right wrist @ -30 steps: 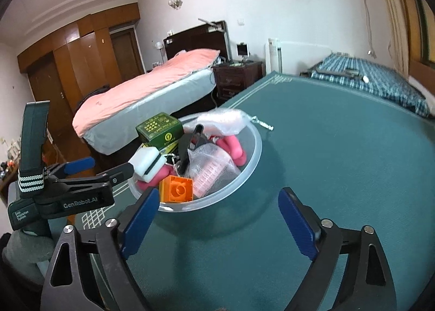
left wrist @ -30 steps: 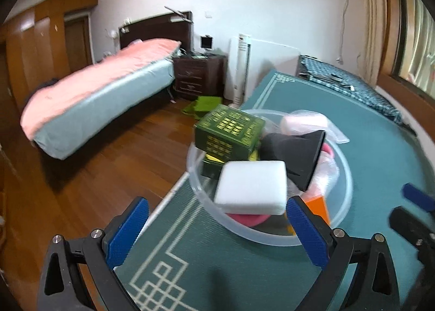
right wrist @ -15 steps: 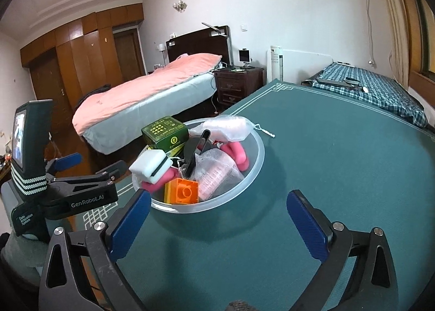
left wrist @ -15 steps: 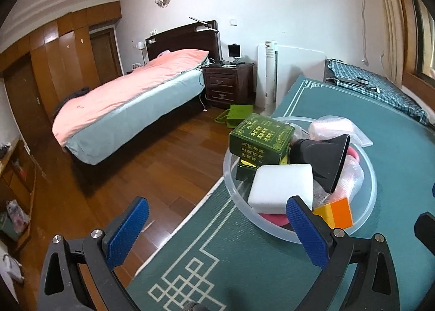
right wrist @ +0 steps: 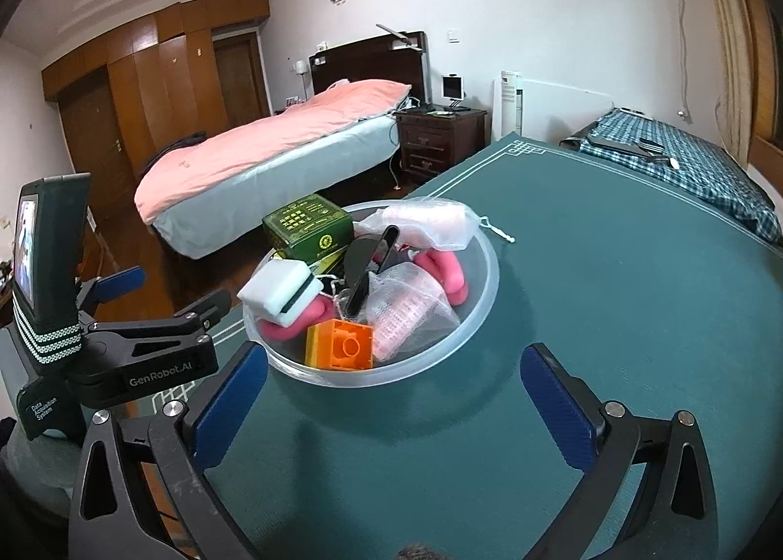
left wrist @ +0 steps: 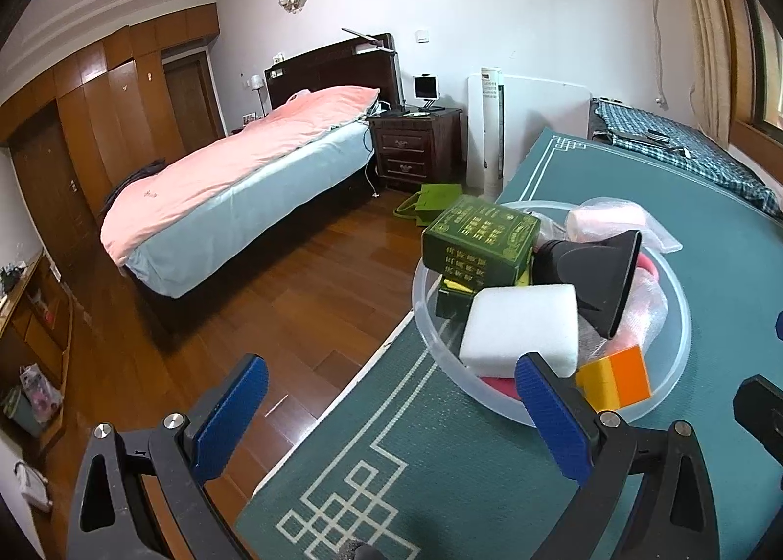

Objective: Organize objects

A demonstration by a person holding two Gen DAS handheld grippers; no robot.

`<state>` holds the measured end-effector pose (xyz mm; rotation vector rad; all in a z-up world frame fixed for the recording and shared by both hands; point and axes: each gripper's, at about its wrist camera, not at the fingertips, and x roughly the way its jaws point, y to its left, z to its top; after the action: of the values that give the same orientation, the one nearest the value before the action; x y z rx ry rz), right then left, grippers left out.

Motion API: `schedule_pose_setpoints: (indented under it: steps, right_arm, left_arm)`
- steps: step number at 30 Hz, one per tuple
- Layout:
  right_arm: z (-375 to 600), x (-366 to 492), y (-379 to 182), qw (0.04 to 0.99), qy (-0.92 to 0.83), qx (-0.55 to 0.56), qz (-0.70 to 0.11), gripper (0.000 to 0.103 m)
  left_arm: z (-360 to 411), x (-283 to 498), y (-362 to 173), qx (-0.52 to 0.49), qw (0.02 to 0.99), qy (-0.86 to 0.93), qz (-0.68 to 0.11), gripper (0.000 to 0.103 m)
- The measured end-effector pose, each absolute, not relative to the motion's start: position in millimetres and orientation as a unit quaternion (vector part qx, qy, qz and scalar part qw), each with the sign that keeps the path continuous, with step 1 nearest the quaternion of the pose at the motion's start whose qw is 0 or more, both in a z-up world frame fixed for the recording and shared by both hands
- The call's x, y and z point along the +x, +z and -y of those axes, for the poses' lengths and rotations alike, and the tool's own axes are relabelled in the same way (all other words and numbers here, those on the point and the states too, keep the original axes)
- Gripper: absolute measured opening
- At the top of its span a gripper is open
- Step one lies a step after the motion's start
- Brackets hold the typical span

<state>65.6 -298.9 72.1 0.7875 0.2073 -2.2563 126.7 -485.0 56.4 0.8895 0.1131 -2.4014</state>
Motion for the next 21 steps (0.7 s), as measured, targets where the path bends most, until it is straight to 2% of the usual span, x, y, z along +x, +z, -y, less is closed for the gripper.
schedule_pose_setpoints:
  steps: [21]
  right_arm:
    - [315.4, 62.2, 63.6, 0.377, -0.863, 0.324, -0.095, 0.103]
  left_arm:
    - [492.8, 123.0, 46.6, 0.350, 0.280, -0.893, -0.049, 0.103]
